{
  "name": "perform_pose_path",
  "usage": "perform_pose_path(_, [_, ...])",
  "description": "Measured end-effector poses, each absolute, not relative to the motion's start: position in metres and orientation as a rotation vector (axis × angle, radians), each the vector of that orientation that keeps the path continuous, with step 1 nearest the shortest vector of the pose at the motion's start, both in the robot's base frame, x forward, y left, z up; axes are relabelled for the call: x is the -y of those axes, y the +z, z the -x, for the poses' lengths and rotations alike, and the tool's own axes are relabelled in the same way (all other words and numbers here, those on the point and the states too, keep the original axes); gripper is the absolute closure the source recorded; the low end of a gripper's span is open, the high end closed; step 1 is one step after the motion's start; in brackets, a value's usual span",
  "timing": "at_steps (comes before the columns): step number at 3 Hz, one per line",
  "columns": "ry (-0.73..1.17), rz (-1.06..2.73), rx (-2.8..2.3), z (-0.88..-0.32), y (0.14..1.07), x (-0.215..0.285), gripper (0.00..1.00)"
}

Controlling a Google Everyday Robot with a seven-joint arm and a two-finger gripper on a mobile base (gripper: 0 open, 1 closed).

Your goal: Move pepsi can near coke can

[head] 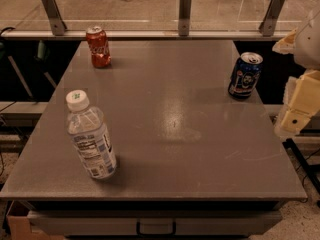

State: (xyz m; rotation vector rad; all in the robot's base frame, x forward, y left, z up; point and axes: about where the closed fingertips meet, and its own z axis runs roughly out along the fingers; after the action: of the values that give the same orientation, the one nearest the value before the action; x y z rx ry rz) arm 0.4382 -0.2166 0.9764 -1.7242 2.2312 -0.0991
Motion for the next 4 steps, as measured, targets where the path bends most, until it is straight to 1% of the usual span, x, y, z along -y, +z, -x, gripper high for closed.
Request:
perform_pose_path(1, [-0.099, 1.724, -2.231, -0.438, 0.976, 0.217, 0.0])
perform_pose_path(2, [-0.096, 1.711, -2.201, -0.453, 0.975, 0.229, 0.0])
perform_pose_path(3, [-0.048, 1.653, -2.174, -0.486, 0.963, 0.258, 0.0])
perform_pose_path(4, [0.055, 1.56, -2.145, -0.533, 0.935, 0.297, 0.0])
